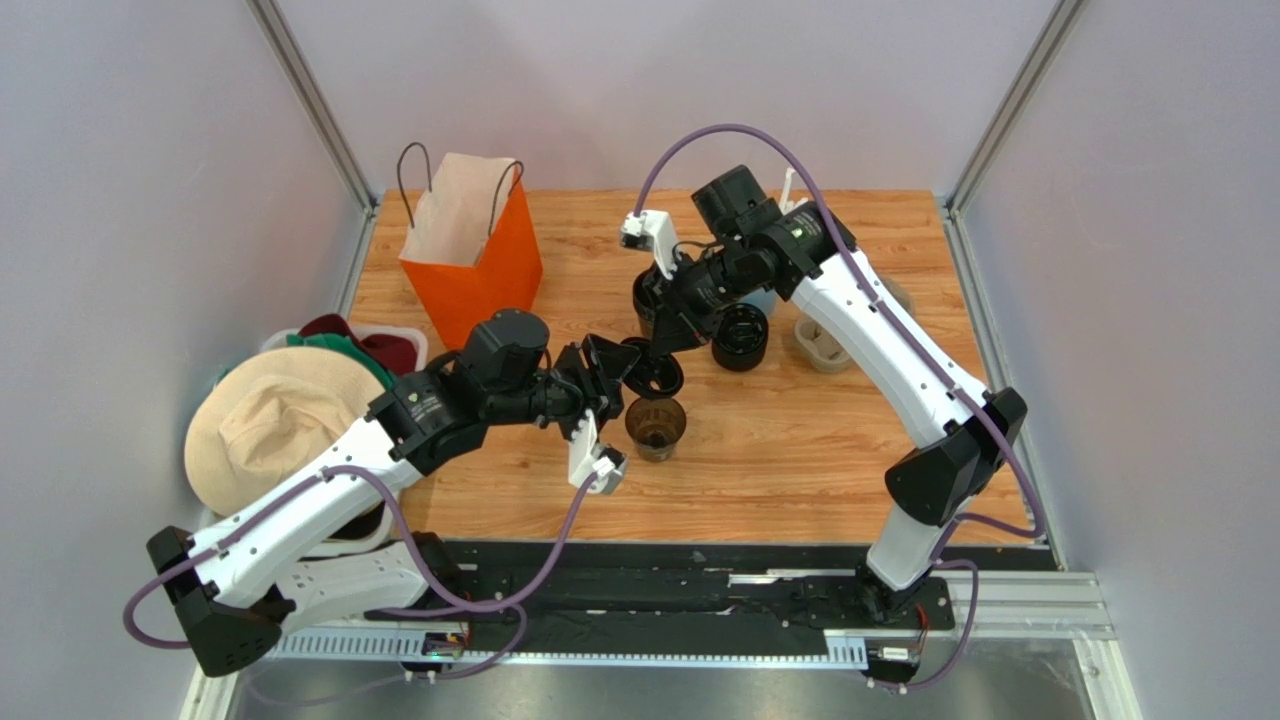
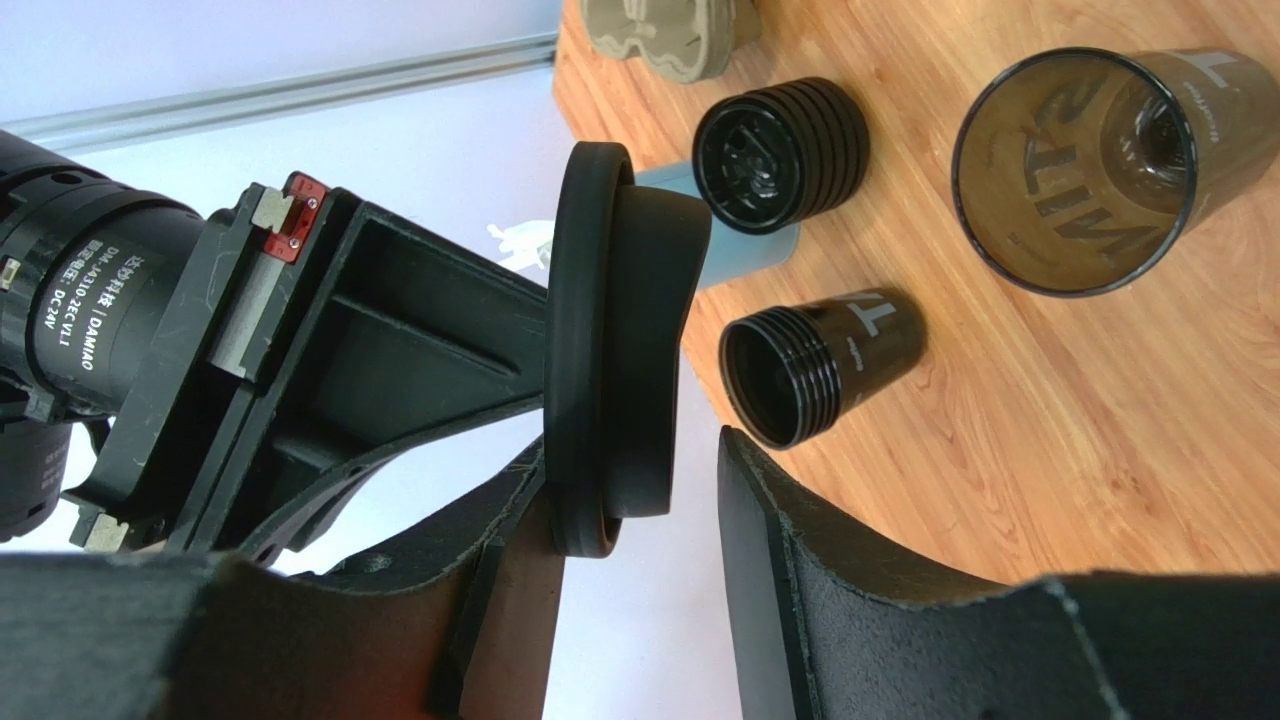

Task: Pack the takeout coffee

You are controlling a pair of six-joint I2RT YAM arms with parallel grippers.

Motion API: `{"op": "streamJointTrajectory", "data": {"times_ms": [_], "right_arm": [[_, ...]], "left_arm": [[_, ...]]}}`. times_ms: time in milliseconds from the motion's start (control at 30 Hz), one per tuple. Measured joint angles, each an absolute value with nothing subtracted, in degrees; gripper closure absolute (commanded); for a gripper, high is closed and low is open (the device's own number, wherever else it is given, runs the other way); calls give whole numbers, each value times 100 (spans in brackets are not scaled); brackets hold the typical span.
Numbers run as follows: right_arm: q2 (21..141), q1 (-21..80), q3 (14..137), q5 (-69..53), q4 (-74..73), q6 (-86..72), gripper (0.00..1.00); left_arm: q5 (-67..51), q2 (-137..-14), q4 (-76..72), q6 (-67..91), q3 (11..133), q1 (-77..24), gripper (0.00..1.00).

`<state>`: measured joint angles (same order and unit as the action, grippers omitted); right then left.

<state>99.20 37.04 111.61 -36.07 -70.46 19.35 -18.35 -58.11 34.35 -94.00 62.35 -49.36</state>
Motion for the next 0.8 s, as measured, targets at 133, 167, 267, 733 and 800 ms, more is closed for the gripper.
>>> {"op": "streamJointTrajectory", "data": {"times_ms": [133, 167, 267, 733, 800], "right_arm": [[9918, 3743, 11157, -3607, -7043, 1935, 90], [9918, 3745, 11157, -3607, -7043, 1935, 89], [9918, 3747, 11157, -3601, -7046, 1935, 89], [9618, 3500, 11159, -3214, -6908, 2069, 26], [9430, 3212, 11159, -3166, -6827, 2082, 25]], "left_arm": [[-1817, -5811, 3356, -9397, 6202, -4943, 56], [-1809, -5811, 3336, -9395, 6189, -4943, 65], [-1793, -5813, 3308, -9367, 6176, -4952, 87], [-1282, -5933, 3680, -8493, 6403, -5033, 100], [-943, -6182, 4088, -7909, 6882, -5035, 100]]}}
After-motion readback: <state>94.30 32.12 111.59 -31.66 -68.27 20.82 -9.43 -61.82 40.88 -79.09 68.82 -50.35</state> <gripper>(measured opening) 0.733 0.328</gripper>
